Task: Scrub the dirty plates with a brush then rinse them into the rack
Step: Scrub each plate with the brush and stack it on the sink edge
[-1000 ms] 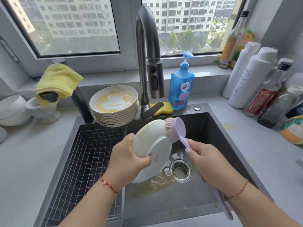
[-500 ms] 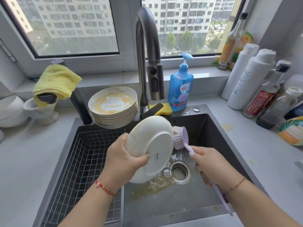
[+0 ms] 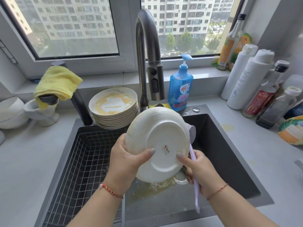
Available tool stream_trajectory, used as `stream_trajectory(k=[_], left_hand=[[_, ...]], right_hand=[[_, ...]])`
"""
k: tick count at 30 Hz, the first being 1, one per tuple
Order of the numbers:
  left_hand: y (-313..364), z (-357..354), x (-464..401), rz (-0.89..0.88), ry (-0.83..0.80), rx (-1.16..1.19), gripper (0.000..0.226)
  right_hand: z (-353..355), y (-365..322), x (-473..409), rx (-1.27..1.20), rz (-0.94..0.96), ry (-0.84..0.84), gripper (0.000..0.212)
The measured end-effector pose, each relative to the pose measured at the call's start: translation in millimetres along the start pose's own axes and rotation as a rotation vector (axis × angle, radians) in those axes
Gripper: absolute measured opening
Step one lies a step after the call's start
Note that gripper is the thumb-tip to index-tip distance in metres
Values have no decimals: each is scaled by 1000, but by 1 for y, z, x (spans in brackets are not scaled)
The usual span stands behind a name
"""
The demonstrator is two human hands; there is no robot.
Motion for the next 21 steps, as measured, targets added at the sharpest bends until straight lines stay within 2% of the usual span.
stream_trajectory(k=[2, 6, 9, 16, 19, 21], left_hand=[[-2, 4, -2, 46, -32, -18, 71], [1, 7, -2, 87, -108, -173, 74], [5, 7, -1, 77, -181, -280, 75], [20, -2, -5, 8, -330, -515, 65], [22, -3, -2, -51, -306, -576, 50], [23, -2, -1, -89, -249, -608, 42]], right_hand=[[6, -9, 2, 81, 38, 9, 86], [15, -33, 3, 329, 121, 13, 59], [20, -48, -2, 578, 195, 0, 60], [15, -71, -2, 887, 299, -93, 64], [12, -70, 1, 921, 344, -58, 60], [12, -68, 1, 888, 381, -4, 49]])
Point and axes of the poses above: each hand's wrist, its own x-axis away from the middle knuckle, its own z-axis out of the back of the hand, y = z × x, the point moved 4 cm from there along -x, towards the middle knuckle, and after that the axes turned 2 degrees about y, right-handed, at the moved point
